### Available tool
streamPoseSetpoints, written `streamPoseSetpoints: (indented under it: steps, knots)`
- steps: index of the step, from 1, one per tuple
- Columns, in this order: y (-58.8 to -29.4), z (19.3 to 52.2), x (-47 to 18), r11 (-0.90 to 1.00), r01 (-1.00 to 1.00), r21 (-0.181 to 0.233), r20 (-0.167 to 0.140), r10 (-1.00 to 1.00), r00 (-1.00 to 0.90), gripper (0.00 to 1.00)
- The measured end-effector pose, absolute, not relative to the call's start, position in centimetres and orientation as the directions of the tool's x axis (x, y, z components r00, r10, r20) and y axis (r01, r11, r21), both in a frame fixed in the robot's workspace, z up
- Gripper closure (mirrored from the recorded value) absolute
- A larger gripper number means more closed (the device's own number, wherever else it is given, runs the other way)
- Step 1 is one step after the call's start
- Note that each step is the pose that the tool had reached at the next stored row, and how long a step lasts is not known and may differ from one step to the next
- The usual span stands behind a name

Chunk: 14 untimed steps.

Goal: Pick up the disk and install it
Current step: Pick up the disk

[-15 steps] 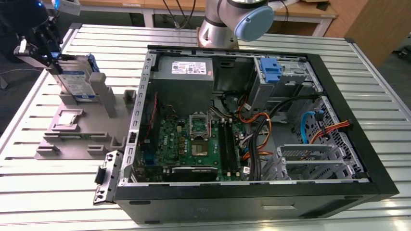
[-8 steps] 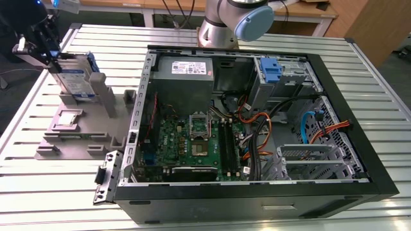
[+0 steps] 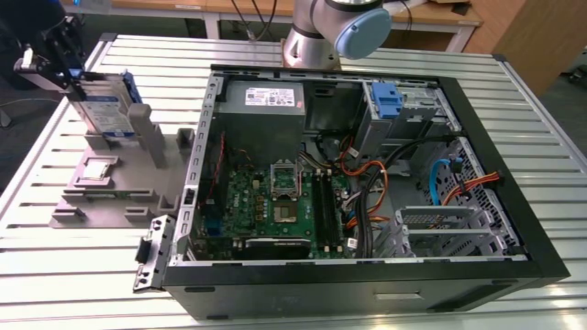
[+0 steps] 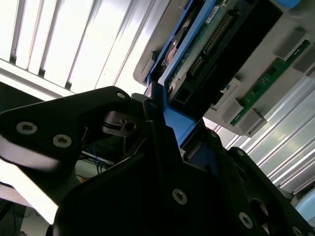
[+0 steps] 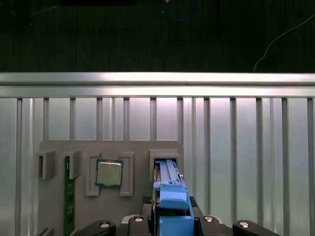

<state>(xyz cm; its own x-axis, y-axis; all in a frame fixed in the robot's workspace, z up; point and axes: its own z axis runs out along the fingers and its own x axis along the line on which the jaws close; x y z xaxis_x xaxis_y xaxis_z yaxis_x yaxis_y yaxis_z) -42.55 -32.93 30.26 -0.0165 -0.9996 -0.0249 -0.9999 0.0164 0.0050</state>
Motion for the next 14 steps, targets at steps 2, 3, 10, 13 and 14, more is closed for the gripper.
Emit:
streamPoseSetpoints:
  steps: [2,3,10,13,14]
  knots:
    - [-32.9,30.5,-42.6,0.016,-1.0,0.005,-0.025,-1.0,-0.017,0.63]
    - [-32.9,30.5,-42.6,0.016,-1.0,0.005,-0.025,-1.0,-0.017,0.63]
    - [-32.9,31.3,-42.6,0.016,-1.0,0.005,-0.025,-1.0,-0.017,0.63]
    - [-32.9,31.6,-42.6,0.016,-1.0,0.005,-0.024,-1.0,-0.017,0.63]
    - [-32.9,31.7,-42.6,0.016,-1.0,0.005,-0.024,-1.0,-0.017,0.63]
